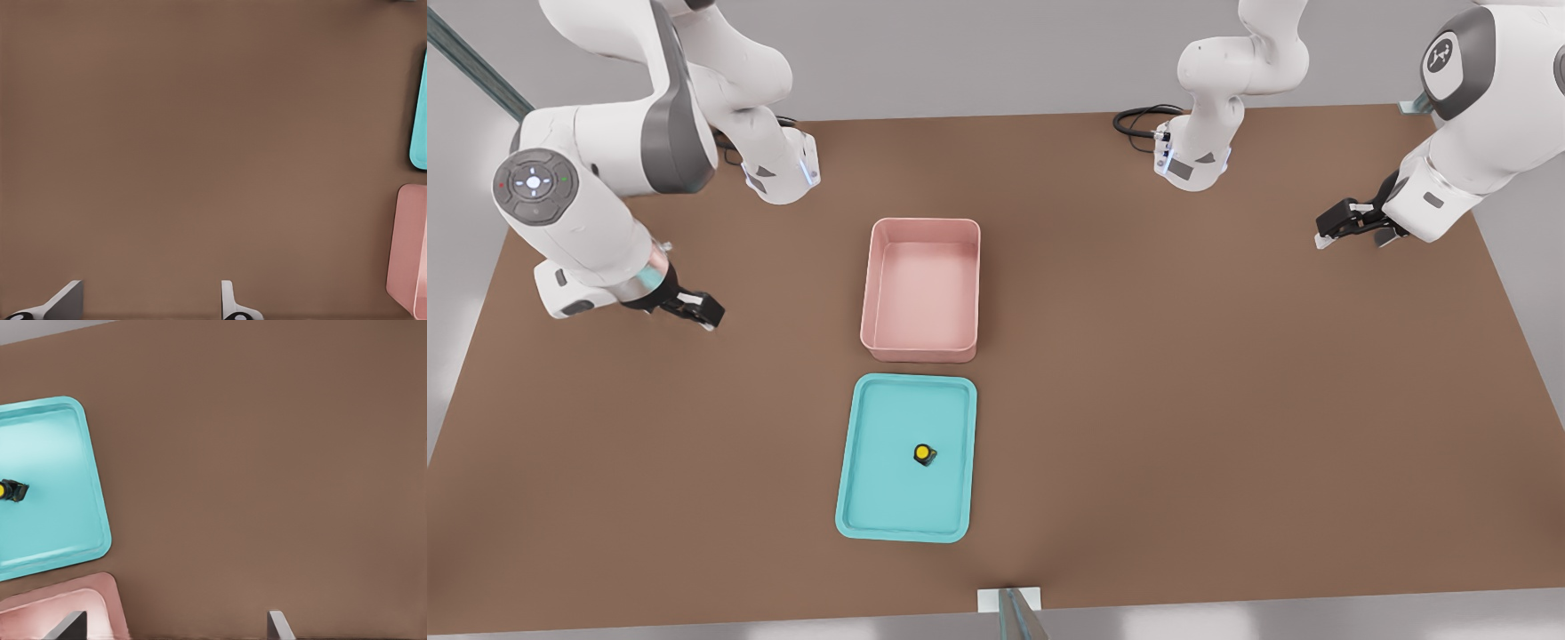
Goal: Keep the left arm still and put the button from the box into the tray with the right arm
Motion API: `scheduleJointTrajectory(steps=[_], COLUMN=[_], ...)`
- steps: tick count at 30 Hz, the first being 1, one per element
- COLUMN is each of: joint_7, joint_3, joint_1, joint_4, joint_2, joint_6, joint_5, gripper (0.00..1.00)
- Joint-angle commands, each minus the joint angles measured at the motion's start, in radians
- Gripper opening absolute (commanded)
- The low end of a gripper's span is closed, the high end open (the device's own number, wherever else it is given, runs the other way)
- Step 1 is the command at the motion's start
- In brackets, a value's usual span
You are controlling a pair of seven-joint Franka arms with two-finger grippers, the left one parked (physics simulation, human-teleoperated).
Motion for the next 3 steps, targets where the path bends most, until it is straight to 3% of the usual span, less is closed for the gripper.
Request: scheduleJointTrajectory(steps=[1,3], joint_7=[-0.623,-0.622], joint_3=[0.0,-0.002], joint_1=[0.015,0.013], joint_4=[-0.004,-0.004], joint_2=[-0.008,-0.012], joint_6=[-0.113,-0.113], joint_5=[0.004,0.003], gripper=[1.0,1.0])
